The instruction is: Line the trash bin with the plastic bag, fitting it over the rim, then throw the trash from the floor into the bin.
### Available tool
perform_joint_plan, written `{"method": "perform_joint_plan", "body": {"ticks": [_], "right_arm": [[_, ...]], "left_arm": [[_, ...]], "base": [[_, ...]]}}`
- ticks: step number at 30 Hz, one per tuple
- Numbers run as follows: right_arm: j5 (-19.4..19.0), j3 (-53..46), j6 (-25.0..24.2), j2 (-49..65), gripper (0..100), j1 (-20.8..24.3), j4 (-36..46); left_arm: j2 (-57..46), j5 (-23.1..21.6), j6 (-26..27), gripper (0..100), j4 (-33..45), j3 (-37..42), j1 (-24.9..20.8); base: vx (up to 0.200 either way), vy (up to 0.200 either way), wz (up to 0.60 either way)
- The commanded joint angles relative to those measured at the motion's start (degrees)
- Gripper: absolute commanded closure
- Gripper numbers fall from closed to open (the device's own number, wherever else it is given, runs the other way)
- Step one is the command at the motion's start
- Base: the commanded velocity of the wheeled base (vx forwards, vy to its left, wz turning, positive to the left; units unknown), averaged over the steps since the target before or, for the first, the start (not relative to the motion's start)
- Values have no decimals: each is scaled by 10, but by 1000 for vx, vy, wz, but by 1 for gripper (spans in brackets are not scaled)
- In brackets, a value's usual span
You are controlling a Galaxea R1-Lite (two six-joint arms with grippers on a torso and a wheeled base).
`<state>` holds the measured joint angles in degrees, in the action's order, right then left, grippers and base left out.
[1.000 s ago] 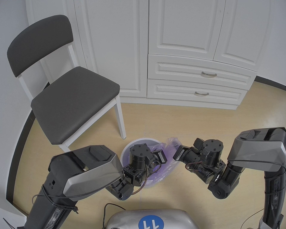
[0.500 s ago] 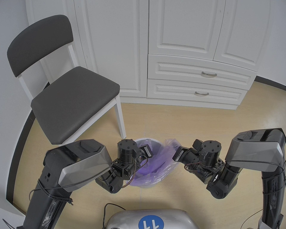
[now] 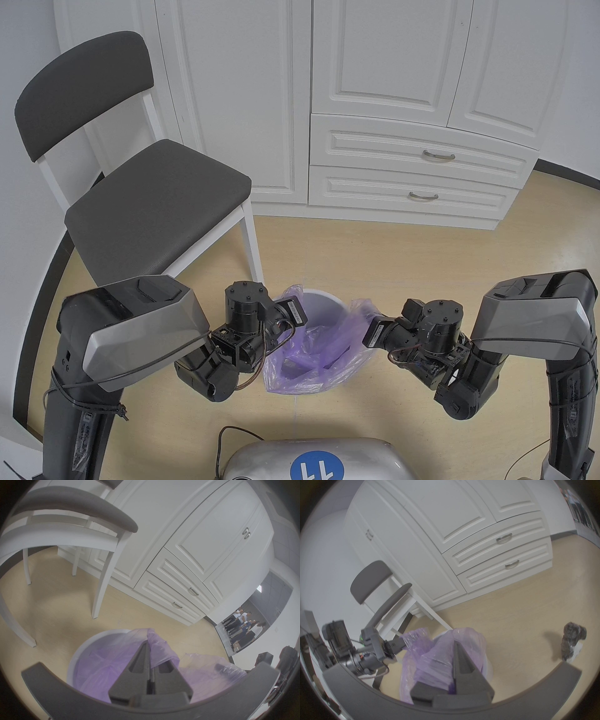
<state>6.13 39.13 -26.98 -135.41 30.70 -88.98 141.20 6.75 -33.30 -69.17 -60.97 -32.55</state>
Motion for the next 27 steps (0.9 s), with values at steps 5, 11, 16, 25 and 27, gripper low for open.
{"method": "perform_joint_plan", "body": {"ticks": [5, 11, 16, 25, 27], "right_arm": [[-20, 68, 48, 83, 100, -8, 225], [-20, 105, 60, 117, 100, -13, 373], [-19, 106, 57, 114, 100, -13, 376], [-19, 104, 66, 109, 100, -33, 376], [-19, 104, 76, 106, 100, -40, 376]], "left_arm": [[-39, 4, 46, 100, 11, 37, 7], [-55, 4, 59, 100, 17, 43, 12], [-51, 5, 72, 100, 39, 33, 20], [-56, 3, 77, 100, 42, 39, 39], [-57, 3, 83, 100, 42, 42, 40]], "base": [[0, 0, 0], [0, 0, 0], [0, 0, 0], [0, 0, 0], [0, 0, 0]]}}
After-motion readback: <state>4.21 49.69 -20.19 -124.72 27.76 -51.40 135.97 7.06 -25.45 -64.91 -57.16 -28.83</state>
